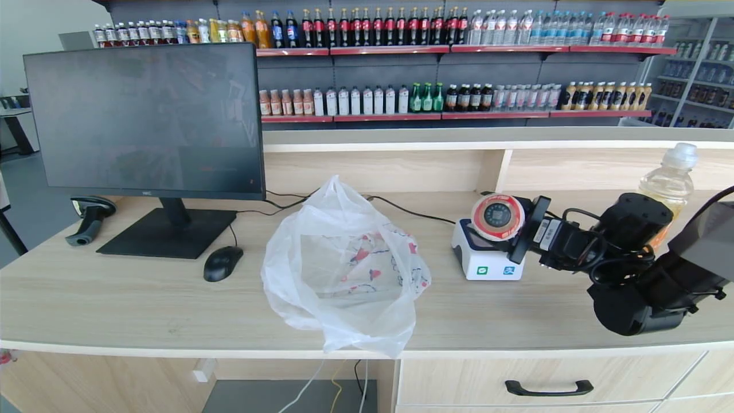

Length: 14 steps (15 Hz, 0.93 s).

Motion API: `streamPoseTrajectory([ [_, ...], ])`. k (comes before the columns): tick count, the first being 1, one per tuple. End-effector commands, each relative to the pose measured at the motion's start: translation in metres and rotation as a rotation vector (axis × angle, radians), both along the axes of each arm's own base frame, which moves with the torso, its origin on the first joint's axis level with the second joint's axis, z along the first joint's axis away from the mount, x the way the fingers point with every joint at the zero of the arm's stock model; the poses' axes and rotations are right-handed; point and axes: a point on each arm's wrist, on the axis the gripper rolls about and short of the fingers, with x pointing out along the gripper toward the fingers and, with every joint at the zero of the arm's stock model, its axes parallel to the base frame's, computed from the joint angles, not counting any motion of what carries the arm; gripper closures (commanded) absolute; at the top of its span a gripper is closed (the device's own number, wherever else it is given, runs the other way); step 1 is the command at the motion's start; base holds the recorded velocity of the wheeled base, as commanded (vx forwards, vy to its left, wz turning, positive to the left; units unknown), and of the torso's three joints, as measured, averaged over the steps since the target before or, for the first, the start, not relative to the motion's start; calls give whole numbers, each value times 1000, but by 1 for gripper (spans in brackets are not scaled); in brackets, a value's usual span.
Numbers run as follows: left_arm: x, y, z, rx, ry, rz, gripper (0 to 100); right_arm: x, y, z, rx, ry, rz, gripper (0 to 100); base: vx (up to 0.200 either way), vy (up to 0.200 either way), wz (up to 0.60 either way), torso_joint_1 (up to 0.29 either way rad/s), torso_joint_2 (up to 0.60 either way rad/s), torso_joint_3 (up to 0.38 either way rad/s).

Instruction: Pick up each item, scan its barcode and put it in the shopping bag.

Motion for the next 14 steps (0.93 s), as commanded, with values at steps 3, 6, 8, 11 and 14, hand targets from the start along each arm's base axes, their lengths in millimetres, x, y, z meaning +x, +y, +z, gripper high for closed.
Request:
streamPoseTrajectory([
  [3, 0, 0, 0, 0, -1, 2, 0, 0, 1, -3, 0, 15, 5, 100, 0, 0, 0, 0, 0, 0],
  [6, 0, 0, 0, 0, -1, 0, 0, 0, 1, -4, -1, 20, 5, 100, 0, 0, 0, 0, 0, 0],
  [8, 0, 0, 0, 0, -1, 2, 0, -2, 2, -7, -2, 32, 7, 100, 0, 0, 0, 0, 0, 0],
  [11, 0, 0, 0, 0, -4, 0, 0, -4, 6, -5, -2, 29, 16, 100, 0, 0, 0, 0, 0, 0],
  [14, 0, 0, 0, 0, -1, 0, 0, -6, 8, 1, 22, 34, -8, 100, 0, 0, 0, 0, 0, 0],
])
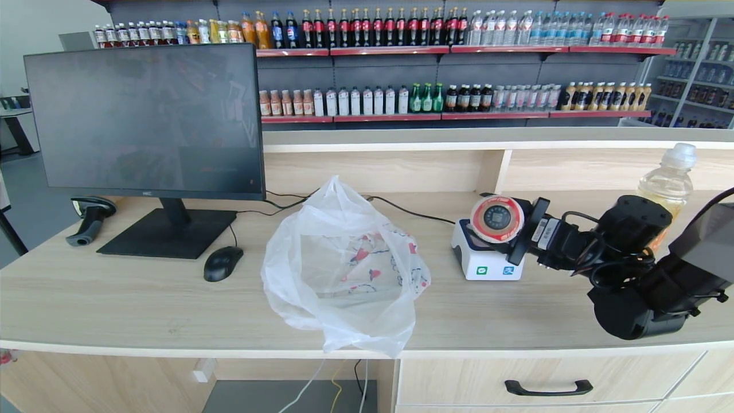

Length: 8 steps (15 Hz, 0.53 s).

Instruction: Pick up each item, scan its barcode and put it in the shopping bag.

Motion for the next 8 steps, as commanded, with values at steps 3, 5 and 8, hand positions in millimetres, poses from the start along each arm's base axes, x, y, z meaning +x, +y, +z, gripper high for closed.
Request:
streamPoseTrajectory([
  [3, 0, 0, 0, 0, 0, 2, 0, -3, 3, 8, 20, -4, -2, 100, 0, 0, 0, 0, 0, 0],
  [5, 0, 0, 0, 0, 0, 0, 0, -8, 2, 23, 49, -16, -13, 100, 0, 0, 0, 0, 0, 0],
  [8, 0, 0, 0, 0, -3, 0, 0, -26, 16, 62, 192, -26, -112, 100, 0, 0, 0, 0, 0, 0],
])
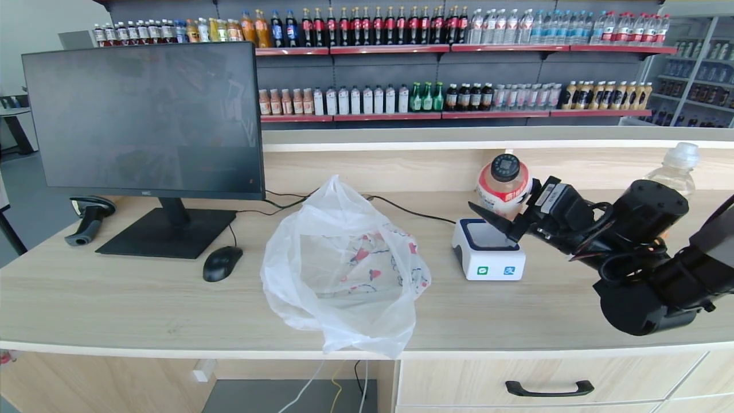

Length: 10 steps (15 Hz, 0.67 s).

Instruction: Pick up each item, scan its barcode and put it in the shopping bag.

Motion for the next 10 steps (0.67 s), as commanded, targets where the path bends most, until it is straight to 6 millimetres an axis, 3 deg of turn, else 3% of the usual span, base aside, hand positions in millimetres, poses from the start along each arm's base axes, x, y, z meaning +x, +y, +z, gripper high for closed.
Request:
streamPoseTrajectory([
  [1, 0, 0, 0, 0, -4, 0, 0, -15, 5, 27, 32, -64, 6, 100, 0, 0, 0, 0, 0, 0],
  [4, 0, 0, 0, 0, -1, 0, 0, -29, 2, 37, 92, -42, -37, 100, 0, 0, 0, 0, 0, 0],
  [10, 0, 0, 0, 0, -1, 0, 0, -75, 13, 62, 417, 92, -161, 100, 0, 0, 0, 0, 0, 0],
])
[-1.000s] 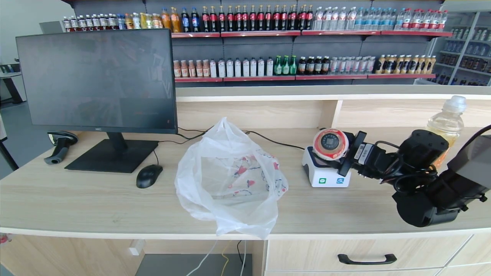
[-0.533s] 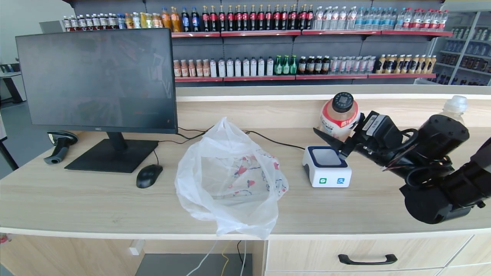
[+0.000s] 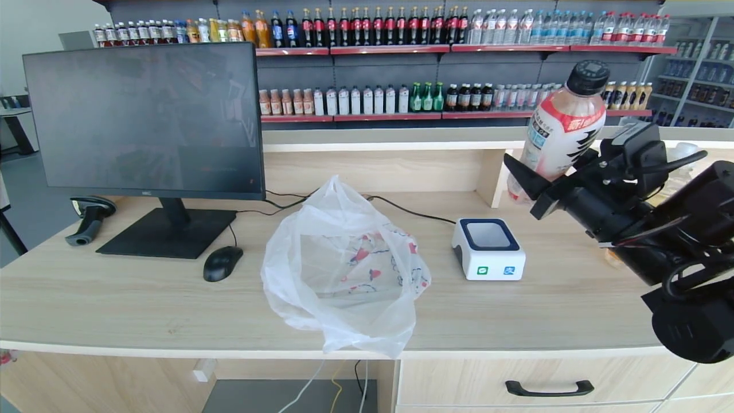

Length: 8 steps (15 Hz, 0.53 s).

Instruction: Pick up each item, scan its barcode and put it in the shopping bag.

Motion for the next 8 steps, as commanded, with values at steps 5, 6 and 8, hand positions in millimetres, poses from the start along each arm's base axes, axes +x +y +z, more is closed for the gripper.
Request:
streamPoseTrajectory([
  [5, 0, 0, 0, 0, 0, 0, 0, -36, 5, 15, 261, 66, -48, 100, 0, 0, 0, 0, 0, 0],
  [6, 0, 0, 0, 0, -3, 2, 0, -37, 6, 15, 283, 73, -32, 100, 0, 0, 0, 0, 0, 0],
  [8, 0, 0, 0, 0, 0, 0, 0, -41, 5, 9, 339, 129, -4, 100, 0, 0, 0, 0, 0, 0],
])
